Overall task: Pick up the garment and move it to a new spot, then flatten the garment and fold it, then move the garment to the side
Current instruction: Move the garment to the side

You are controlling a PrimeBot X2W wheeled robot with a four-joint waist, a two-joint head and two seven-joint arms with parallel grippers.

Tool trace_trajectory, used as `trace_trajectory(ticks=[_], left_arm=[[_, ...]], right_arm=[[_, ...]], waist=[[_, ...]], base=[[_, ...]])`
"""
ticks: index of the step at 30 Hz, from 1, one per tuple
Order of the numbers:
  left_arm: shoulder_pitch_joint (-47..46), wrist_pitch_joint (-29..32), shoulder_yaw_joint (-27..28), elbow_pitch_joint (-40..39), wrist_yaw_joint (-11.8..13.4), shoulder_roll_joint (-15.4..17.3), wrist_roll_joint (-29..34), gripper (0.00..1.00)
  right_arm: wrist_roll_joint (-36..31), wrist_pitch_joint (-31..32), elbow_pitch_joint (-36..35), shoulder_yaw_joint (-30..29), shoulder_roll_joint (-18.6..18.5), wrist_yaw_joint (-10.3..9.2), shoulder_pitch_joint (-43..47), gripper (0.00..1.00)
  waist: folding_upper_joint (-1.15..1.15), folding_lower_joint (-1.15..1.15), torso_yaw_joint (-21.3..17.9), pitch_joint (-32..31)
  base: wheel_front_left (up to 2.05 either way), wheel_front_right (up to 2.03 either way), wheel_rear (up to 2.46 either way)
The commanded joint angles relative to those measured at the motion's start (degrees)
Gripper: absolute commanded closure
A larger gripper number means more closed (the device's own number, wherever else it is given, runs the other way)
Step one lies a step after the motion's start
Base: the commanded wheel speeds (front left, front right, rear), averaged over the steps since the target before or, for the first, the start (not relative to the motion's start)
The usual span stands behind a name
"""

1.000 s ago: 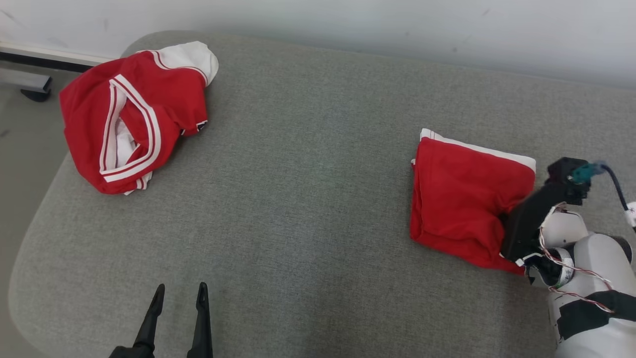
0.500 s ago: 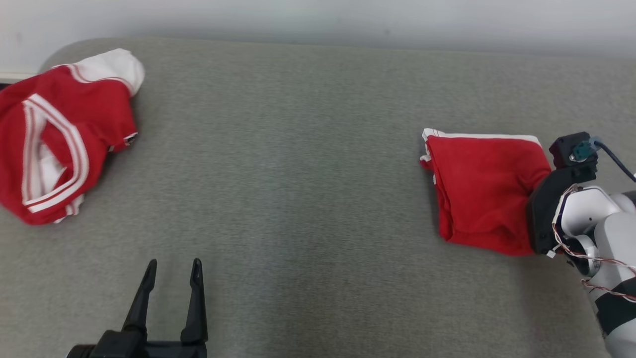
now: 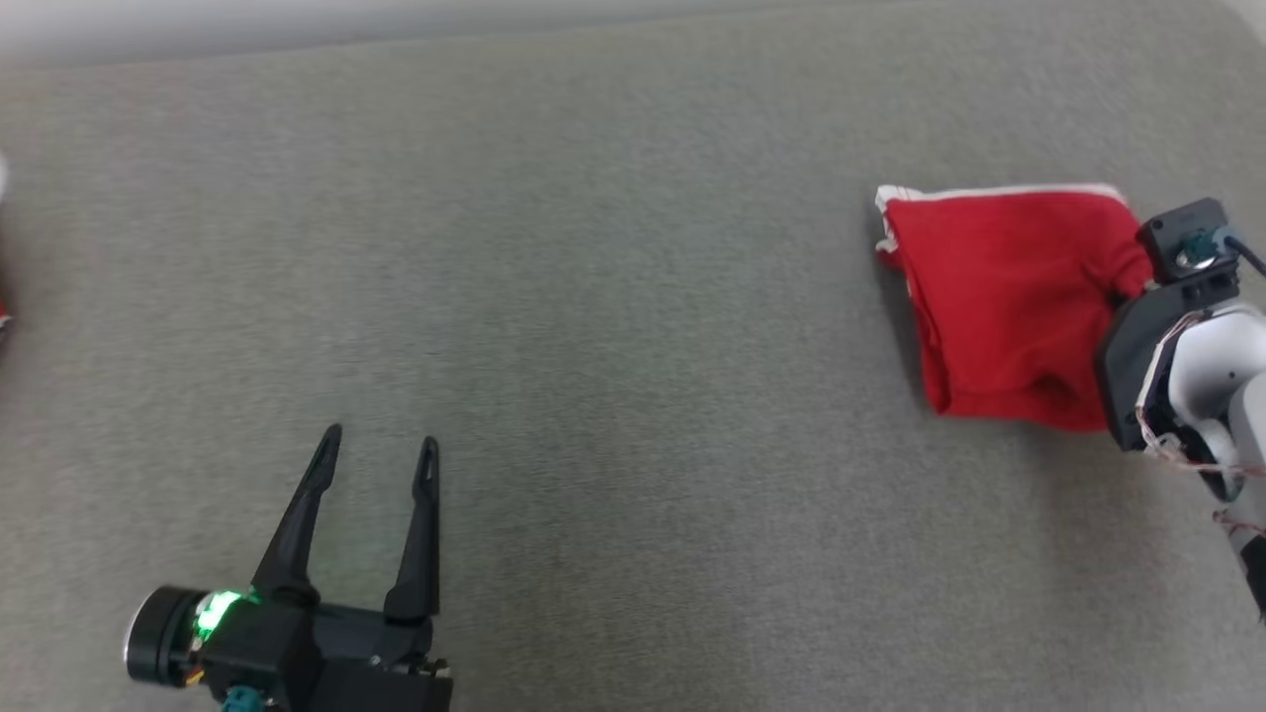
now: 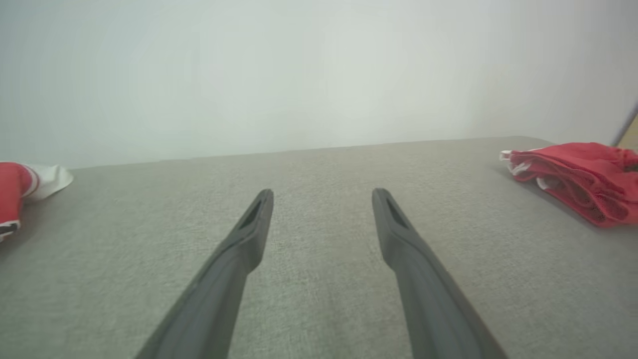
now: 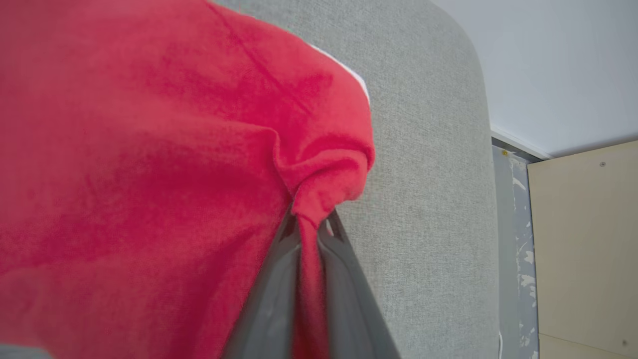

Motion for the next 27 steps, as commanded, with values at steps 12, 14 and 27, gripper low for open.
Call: trace_trajectory(ticks=[12, 14, 27], left_arm=[[-4.66, -0.18, -8.39, -7.69, -0.53, 4.50, 2.47, 0.00], [-4.96, -0.18, -9.48, -8.82, -0.56, 5.23, 2.57, 0.00], [-3.80, -0.18, -11.26, -11.79, -0.48, 8.46, 2.91, 0.00]], right_arm=[[-4.37, -14.89, 8.15, 3.03, -4.57, -0.16, -9.43, 1.00], [-5.04, -17.58, 9.56, 3.40, -5.04, -0.16, -10.68, 1.00], [-9.40, -29.67, 16.42, 1.38, -6.33, -0.16, -15.00, 1.00]], waist=[[-0.01, -0.01, -9.90, 11.00], [-0.01, -0.01, -10.29, 11.81], [-0.01, -0.01, -11.94, 14.19]], base=[[0.00, 0.00, 0.00], [0.00, 0.00, 0.00], [0.00, 0.00, 0.00]])
